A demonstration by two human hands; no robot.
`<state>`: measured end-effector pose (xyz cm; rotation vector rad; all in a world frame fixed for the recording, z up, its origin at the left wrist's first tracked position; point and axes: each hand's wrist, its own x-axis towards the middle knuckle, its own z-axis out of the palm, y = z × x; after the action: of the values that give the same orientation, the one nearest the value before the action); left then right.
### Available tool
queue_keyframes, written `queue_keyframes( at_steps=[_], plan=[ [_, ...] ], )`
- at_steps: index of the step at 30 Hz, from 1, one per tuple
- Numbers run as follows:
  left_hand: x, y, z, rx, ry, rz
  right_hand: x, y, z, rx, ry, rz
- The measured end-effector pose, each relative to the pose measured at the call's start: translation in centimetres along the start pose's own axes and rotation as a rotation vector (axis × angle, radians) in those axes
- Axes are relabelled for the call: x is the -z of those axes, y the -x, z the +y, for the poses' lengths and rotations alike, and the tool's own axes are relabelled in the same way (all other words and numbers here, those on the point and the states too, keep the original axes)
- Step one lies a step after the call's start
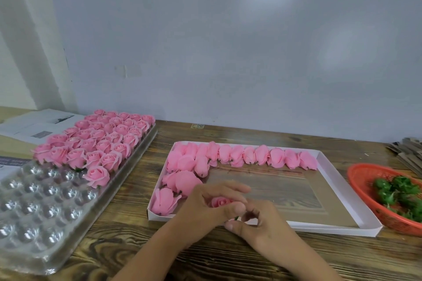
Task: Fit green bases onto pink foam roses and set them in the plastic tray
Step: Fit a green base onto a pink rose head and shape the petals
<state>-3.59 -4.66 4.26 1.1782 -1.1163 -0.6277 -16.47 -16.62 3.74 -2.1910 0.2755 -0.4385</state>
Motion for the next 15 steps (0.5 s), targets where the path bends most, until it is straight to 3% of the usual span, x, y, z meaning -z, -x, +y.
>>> queue_keyframes(
  at_steps=[8, 15],
  plan=[
    [0.1, -0.02, 0.1, 0.11, -0.149, -0.122, -0.16, 0.19, 0.19, 0.022, -0.054, -0.001],
    [0.15, -0.21, -0.27, 0.101, -0.142, -0.113, -0.11, -0.3, 0.22, -0.014, -0.244, 0.181]
  ],
)
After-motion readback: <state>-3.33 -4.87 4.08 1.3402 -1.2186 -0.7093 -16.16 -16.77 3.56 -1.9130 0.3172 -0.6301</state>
